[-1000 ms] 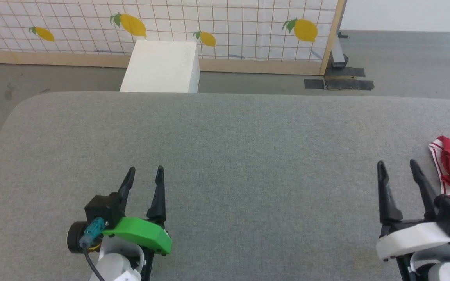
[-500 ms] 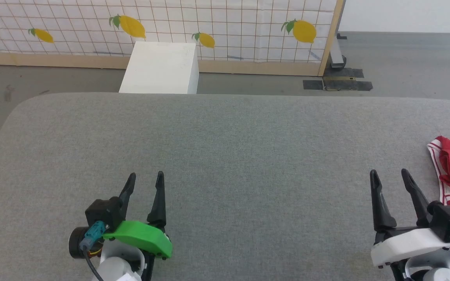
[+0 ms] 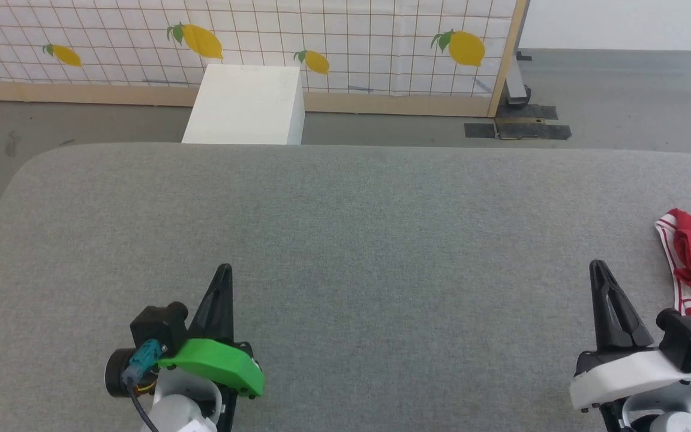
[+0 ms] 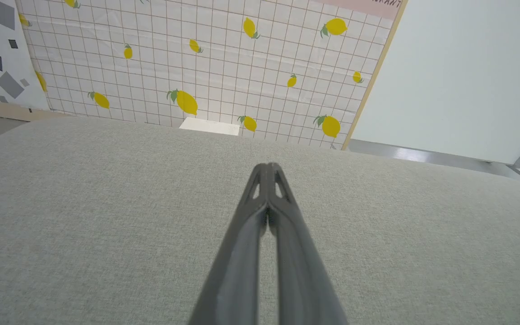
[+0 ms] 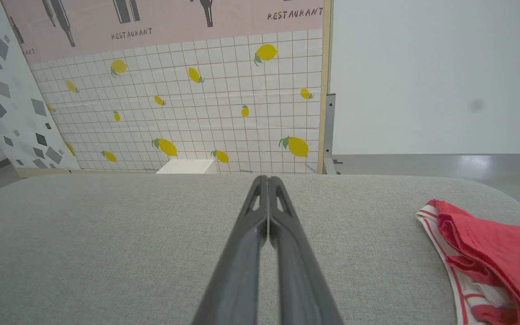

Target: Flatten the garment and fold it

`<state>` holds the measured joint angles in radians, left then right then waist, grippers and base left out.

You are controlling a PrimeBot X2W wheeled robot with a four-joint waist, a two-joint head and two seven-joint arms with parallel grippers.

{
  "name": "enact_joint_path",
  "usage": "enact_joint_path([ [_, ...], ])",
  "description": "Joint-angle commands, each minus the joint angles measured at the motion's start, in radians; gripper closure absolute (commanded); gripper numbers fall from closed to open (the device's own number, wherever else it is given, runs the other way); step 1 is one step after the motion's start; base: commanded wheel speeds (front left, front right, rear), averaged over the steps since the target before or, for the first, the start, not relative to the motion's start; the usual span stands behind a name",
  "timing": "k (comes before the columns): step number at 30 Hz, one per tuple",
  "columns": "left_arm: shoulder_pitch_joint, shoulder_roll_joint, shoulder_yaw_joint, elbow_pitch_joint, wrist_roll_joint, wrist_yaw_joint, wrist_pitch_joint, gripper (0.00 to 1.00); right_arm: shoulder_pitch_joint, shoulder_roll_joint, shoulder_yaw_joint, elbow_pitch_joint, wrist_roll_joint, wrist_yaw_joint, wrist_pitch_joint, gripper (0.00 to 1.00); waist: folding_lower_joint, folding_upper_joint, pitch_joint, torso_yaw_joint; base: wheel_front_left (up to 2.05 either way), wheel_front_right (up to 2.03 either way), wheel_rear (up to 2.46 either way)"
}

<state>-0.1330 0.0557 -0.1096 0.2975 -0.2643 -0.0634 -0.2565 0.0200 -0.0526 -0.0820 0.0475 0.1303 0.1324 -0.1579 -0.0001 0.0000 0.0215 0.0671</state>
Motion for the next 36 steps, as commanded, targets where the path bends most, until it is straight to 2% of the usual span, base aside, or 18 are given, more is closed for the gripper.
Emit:
enact_joint_path([
  [1, 0.003, 0.000, 0.002, -0.007, 0.007, 0.002, 0.006, 1.00, -0.001, 0.000, 0.002, -0.001, -0.003, 0.000, 0.004, 1.00, 0.0001, 0.0000, 0.000, -0.001, 0.00, 0.00, 0.00],
  [36, 0.040, -0.002, 0.033, -0.090, 0.080, 0.019, 0.077, 1.00, -0.006, 0.001, 0.024, -0.014, -0.039, -0.001, 0.047, 1.00, 0.0001, 0.0000, -0.006, -0.020, 0.00, 0.00, 0.00],
])
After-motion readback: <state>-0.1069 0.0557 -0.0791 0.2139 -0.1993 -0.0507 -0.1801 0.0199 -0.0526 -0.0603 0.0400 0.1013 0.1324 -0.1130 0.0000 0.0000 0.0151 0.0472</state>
